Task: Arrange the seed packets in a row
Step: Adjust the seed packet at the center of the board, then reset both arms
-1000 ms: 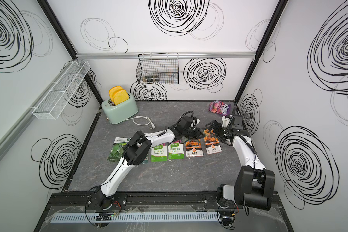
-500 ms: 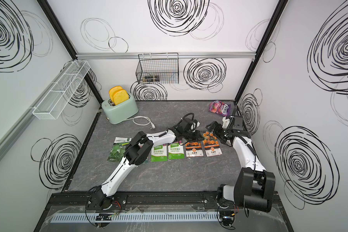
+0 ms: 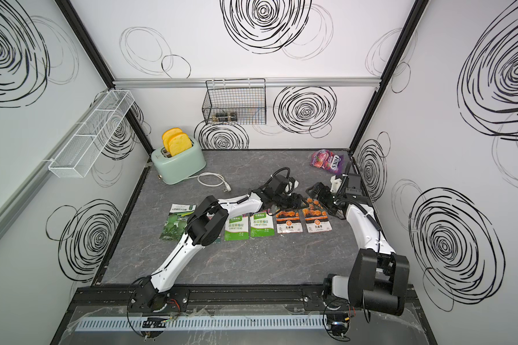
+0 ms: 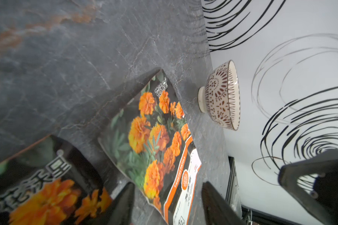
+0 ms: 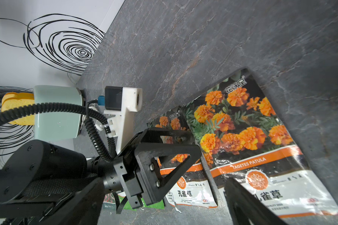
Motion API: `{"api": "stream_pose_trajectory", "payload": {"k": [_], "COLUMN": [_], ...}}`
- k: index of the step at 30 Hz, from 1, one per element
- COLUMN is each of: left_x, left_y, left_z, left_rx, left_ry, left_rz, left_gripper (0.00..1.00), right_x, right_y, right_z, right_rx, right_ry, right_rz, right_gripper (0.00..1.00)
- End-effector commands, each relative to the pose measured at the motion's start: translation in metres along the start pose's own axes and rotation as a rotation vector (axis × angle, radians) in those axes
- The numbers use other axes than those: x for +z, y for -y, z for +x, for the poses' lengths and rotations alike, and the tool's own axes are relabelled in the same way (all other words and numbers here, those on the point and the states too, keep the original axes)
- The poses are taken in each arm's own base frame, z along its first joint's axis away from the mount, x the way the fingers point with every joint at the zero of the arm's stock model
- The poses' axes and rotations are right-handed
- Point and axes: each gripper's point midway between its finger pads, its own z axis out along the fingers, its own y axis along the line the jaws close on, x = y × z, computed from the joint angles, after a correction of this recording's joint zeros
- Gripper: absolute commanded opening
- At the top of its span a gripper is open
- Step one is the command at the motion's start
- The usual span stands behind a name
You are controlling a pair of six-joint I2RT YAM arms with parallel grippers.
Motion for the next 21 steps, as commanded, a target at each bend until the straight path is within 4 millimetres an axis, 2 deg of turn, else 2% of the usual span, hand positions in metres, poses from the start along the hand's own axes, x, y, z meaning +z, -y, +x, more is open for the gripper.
{"api": "stream_pose_trajectory", "payload": {"k": [1, 4, 7, 10, 17, 21], "left_x": [-0.007, -0.014, -0.023, -0.034, -0.059, -0.072], "left_y": [0.014, 0.020, 0.028, 0.041, 0.082, 0.090], "left_z": [-0.012, -0.017, -0.023, -0.031, -0.047, -0.052], "left_rx": [0.022, 0.028, 0.039, 0.052, 0.074, 0.070], "left_ry": [0.032, 0.041, 0.055, 0.079, 0.121, 0.132], "left_rz": [0.014, 0.016, 0.024, 0.051, 0.160, 0.176], "left_gripper": [0.72, 0.79, 0.91, 0.99, 0.97, 0.96], "right_x": [-0.001, 0.000, 0.000, 0.000, -0.003, -0.008], "right_y": [0.001, 0.003, 0.005, 0.005, 0.000, -0.009], "right_z": [0.005, 0.006, 0.007, 0.007, 0.000, -0.009], "right_rx": [-0.015, -0.017, -0.015, -0.017, -0.019, -0.023], "right_ry": [-0.003, -0.003, -0.003, 0.001, 0.014, 0.027], "right_rz": [0.007, 0.010, 0.014, 0.016, 0.009, -0.009], "right_gripper": [0.97, 0.97, 0.97, 0.97, 0.97, 0.97]}}
